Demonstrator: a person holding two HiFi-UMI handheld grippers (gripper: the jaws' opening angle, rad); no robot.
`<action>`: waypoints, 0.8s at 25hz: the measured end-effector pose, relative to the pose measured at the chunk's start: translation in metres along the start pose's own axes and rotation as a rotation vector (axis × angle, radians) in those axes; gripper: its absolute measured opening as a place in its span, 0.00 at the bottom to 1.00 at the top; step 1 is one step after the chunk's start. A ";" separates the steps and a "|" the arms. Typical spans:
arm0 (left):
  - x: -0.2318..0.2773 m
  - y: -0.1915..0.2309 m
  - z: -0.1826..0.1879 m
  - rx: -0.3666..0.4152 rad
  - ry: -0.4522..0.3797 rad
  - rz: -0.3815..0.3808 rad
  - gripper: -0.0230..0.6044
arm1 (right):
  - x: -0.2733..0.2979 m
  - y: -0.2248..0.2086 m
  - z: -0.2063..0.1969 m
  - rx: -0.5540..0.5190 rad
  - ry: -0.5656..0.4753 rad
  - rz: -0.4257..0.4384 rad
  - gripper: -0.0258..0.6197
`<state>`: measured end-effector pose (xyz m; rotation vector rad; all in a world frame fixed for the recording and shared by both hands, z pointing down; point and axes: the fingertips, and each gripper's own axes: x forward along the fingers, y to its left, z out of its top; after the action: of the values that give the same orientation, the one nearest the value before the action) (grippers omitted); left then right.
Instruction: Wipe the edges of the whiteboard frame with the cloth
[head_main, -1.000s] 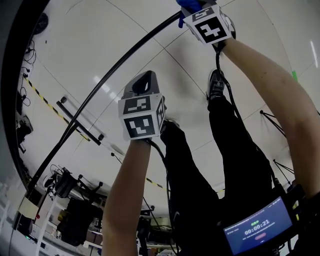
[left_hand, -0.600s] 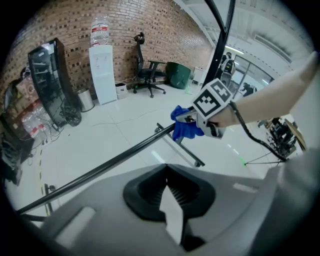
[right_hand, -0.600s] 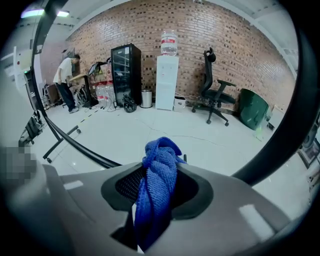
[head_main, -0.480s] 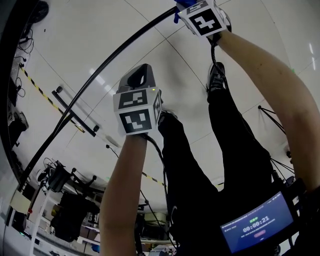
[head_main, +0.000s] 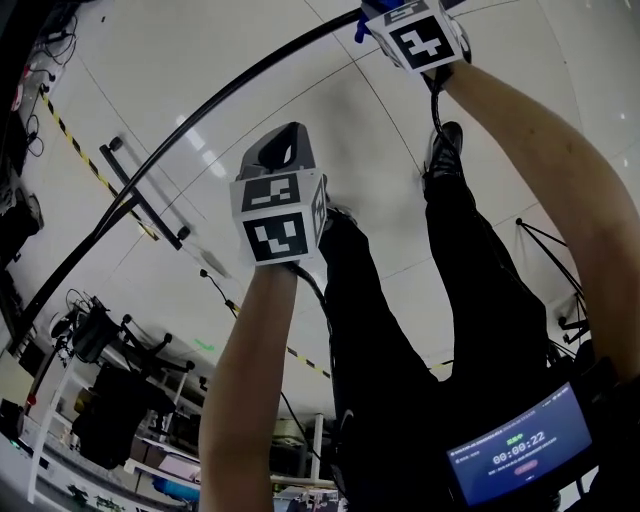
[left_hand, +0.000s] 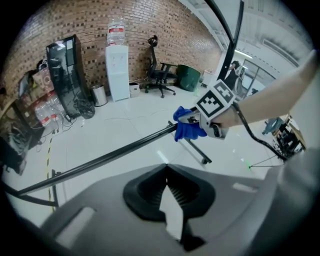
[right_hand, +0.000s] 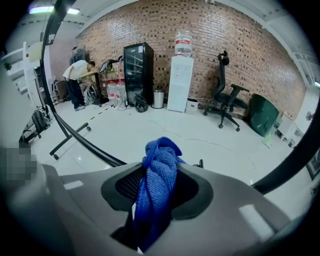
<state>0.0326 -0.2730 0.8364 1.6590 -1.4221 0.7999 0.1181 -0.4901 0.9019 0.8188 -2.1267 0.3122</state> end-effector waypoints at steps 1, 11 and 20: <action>-0.002 0.003 -0.005 -0.009 0.000 0.004 0.04 | 0.001 0.007 -0.001 -0.001 0.007 0.008 0.26; -0.029 0.056 -0.037 -0.099 -0.032 0.057 0.04 | 0.012 0.070 0.006 -0.049 0.023 0.049 0.26; -0.042 0.079 -0.069 -0.192 -0.045 0.083 0.04 | 0.023 0.120 0.019 -0.106 0.042 0.109 0.26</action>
<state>-0.0501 -0.1967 0.8468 1.4884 -1.5563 0.6531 0.0186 -0.4184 0.9142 0.6321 -2.1333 0.2689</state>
